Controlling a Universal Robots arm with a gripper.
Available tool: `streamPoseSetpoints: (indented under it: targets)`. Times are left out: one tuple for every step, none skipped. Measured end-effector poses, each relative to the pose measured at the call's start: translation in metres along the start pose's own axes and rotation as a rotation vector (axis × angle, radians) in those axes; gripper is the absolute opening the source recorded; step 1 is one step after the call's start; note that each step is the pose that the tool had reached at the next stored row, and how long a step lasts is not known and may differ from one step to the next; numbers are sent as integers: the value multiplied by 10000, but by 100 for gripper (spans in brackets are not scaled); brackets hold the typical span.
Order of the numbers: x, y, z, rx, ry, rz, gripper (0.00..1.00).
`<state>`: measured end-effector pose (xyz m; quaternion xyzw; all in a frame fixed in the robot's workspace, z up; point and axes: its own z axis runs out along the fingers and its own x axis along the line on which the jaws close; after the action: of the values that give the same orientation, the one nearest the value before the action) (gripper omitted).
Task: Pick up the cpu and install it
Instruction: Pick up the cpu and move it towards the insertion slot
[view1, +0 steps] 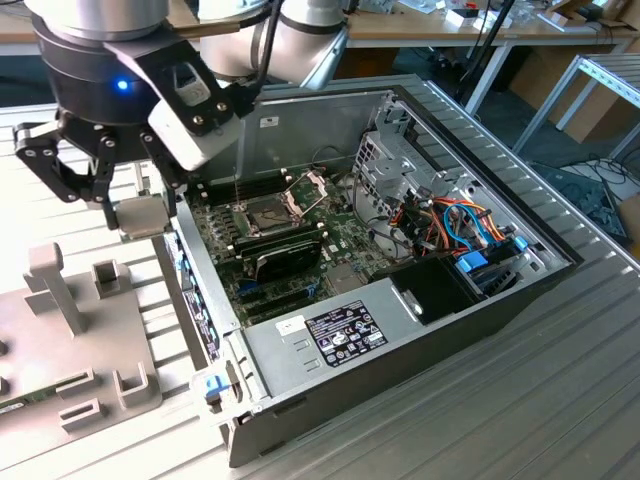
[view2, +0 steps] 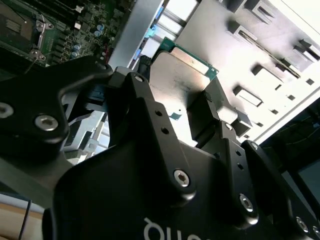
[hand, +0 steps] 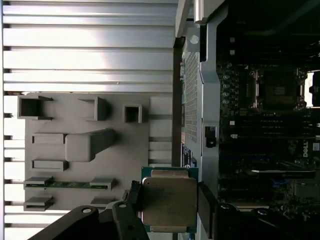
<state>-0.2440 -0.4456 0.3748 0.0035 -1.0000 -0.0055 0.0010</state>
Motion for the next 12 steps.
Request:
streamPoseSetpoints:
  targets:
    - [-24,0,0,0,1,1,55]
    - [-48,0,0,1,1,2,55]
    - [-72,0,0,0,0,2,55]
    - [-104,0,0,0,0,2,55]
    - [-126,-1,0,0,0,1,55]
    - [-153,-1,-1,1,0,1,55]
    - [-178,-1,0,0,0,1,55]
    - [-210,-1,0,0,0,0,55]
    - [-232,-1,-1,0,0,1,55]
    - [-259,-1,0,0,0,2,55]
    - [-283,-2,-1,1,0,2,55]
    - [-318,-2,-1,1,1,1,55]
